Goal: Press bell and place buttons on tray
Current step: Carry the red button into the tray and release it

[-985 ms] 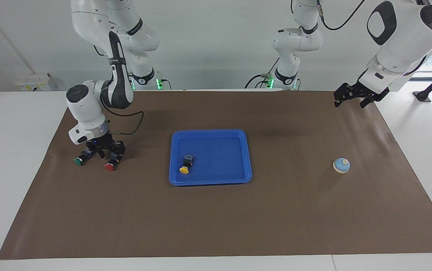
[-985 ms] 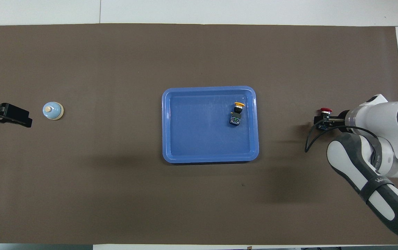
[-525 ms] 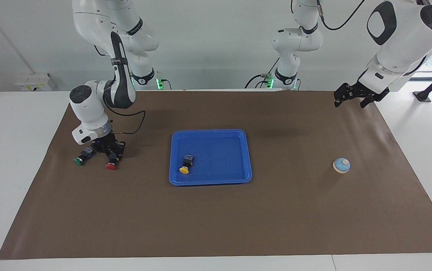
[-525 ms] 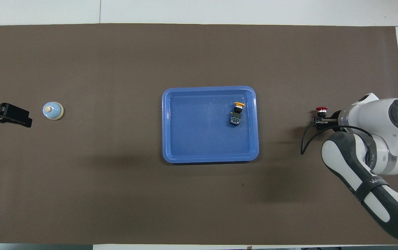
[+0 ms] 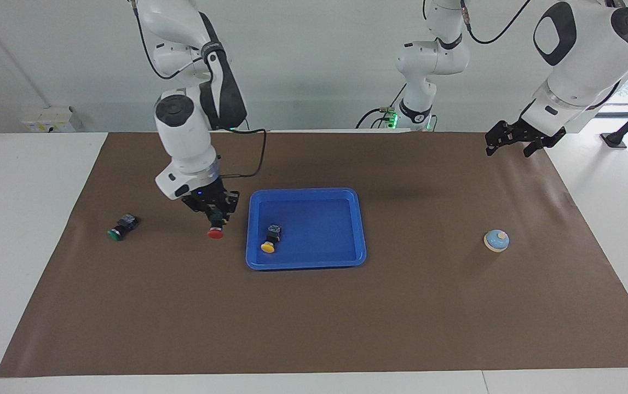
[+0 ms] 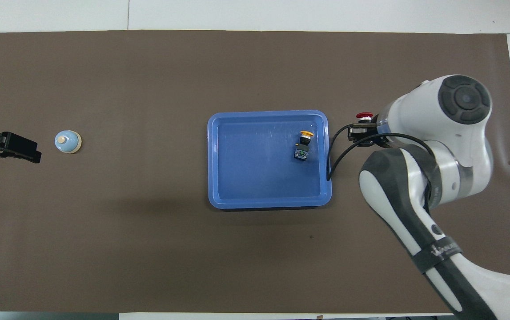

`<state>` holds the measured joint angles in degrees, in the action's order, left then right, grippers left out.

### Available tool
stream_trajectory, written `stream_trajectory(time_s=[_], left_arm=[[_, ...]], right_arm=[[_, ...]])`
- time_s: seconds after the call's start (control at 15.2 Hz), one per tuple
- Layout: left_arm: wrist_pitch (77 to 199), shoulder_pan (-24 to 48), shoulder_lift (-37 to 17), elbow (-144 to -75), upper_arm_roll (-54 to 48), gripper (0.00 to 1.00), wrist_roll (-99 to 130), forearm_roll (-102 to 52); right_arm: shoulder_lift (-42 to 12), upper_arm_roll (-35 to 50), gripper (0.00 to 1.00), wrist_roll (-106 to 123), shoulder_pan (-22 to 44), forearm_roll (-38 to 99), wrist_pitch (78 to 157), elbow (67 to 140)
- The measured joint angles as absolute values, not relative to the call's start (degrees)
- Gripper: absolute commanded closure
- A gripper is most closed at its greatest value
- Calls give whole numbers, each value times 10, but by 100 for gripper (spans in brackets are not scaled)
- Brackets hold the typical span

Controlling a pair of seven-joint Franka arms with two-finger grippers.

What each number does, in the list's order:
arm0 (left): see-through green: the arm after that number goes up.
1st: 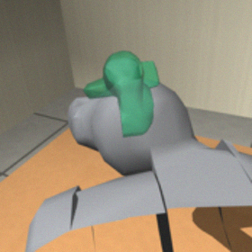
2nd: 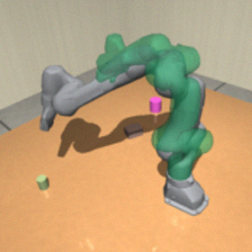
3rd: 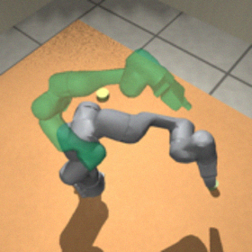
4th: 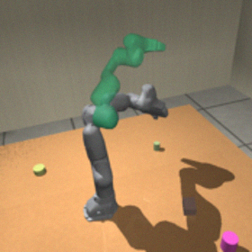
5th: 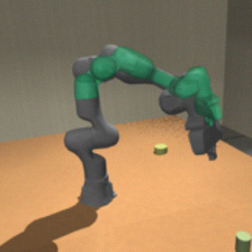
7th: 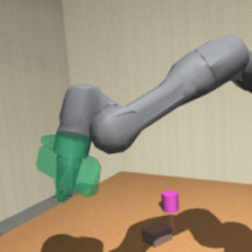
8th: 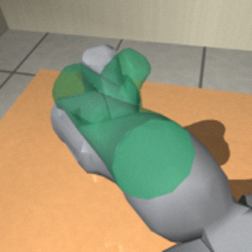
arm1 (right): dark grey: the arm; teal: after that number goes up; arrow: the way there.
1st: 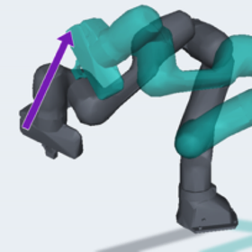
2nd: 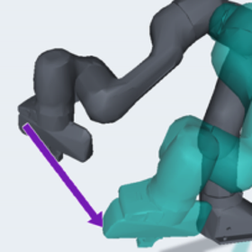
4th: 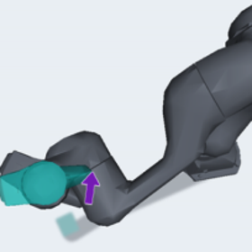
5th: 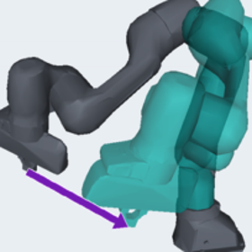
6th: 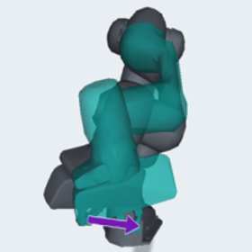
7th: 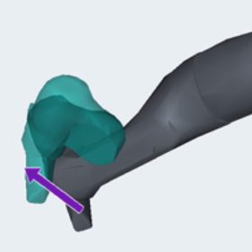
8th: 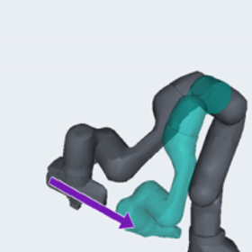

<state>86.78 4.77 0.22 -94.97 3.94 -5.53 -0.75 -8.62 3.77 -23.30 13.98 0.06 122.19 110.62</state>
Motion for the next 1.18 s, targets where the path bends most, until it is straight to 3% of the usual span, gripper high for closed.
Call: stream_trajectory(time_s=[0.39,0.72,0.79,0.85,0.92,1.18], left_arm=[[868,48,2,-950,39,0,-55,-8],[868,48,2,-950,39,0,-55,-8],[868,48,2,-950,39,0,-55,-8],[868,48,2,-950,39,0,-55,-8],[868,48,2,-950,39,0,-55,-8],[868,48,2,-950,39,0,-55,-8]], right_arm=[[-144,39,100,-420,276,0,1290,1104],[-192,36,100,-443,294,0,1377,1129],[-193,34,76,-446,294,0,1385,1137],[-192,33,6,-456,294,0,1388,1141],[-192,33,0,-471,294,0,1389,1142],[-183,32,0,-511,287,0,1368,1137]])
